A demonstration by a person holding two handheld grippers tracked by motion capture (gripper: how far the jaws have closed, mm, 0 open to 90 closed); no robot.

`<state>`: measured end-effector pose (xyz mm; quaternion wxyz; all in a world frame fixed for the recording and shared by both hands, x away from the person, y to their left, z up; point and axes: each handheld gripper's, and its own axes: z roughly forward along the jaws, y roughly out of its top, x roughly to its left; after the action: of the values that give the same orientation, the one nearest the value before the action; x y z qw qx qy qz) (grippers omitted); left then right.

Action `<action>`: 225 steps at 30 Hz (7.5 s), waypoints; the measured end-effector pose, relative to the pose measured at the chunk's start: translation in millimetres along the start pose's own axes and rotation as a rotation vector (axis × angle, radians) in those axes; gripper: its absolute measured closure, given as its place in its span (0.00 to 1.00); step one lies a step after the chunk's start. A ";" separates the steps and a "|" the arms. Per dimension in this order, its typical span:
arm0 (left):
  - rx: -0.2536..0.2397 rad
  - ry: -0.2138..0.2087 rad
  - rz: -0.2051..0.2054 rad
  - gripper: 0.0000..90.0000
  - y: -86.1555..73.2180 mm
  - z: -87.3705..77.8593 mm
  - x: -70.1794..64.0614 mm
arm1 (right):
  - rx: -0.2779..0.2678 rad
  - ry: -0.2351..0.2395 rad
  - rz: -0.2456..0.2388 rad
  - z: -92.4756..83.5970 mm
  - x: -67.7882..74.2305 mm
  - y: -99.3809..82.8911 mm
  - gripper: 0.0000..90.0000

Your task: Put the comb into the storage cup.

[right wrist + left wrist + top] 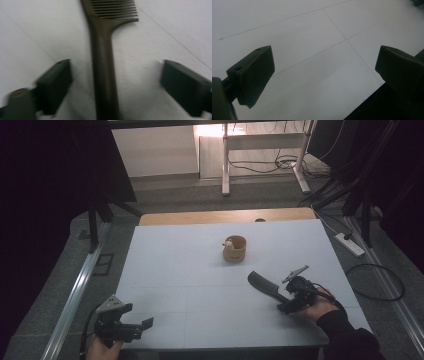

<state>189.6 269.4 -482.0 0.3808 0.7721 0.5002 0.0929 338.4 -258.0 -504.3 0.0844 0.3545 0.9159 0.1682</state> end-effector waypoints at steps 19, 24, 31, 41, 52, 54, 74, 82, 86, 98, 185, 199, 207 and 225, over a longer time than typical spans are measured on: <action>0.002 0.000 0.001 0.03 0.3 0.4 -0.3 | -0.020 0.051 -0.042 -7.0 2.7 2.2 0.81; -0.002 0.008 0.013 0.03 0.4 -0.1 -1.7 | -0.031 0.057 -0.022 -7.2 1.5 0.9 0.81; -0.006 0.023 0.041 0.03 0.7 -1.1 -4.8 | -0.046 0.054 -0.014 -8.1 1.3 -0.2 0.81; -0.007 -0.017 0.049 0.02 1.6 -1.5 -7.1 | -0.098 0.044 -0.031 -17.7 2.7 -1.2 0.81; -0.054 -0.061 0.064 0.02 5.8 -1.5 -10.0 | -0.146 0.033 -0.063 -28.0 7.2 -2.3 0.81; -0.061 -0.075 0.073 0.01 7.4 -0.5 -11.1 | -0.156 0.030 -0.065 -30.1 7.7 -2.8 0.81; -0.096 -0.154 0.119 0.00 34.6 14.5 -20.7 | -0.261 0.015 -0.101 -48.8 13.8 -6.3 0.81; -0.075 -0.190 0.128 0.00 52.3 23.7 -22.6 | -0.290 0.013 -0.117 -53.5 16.3 -6.7 0.81; -0.073 -0.224 0.126 0.00 61.2 27.3 -23.1 | -0.310 0.018 -0.132 -55.4 18.3 -6.9 0.81; -0.052 -0.282 0.156 0.00 87.5 44.4 -32.3 | -0.352 0.018 -0.177 -59.8 24.6 -5.7 0.81; 0.144 -0.674 0.128 0.00 172.7 133.9 -80.5 | -0.594 0.030 -0.503 -72.5 79.6 16.7 0.81; 0.172 -0.761 0.055 0.42 174.2 133.1 -77.1 | -0.601 0.013 -0.526 -71.8 80.9 17.8 0.81; 0.184 -0.836 0.008 0.76 174.1 132.5 -76.0 | -0.597 -0.003 -0.536 -70.6 81.4 18.2 0.81; 0.174 -0.886 -0.128 0.92 170.5 135.9 -73.3 | -0.610 -0.069 -0.569 -66.3 82.2 18.4 0.80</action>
<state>345.2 104.6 -442.7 0.4968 0.7340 0.3419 -0.3123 271.3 -206.0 -438.8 0.2591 0.0516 0.8823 0.3896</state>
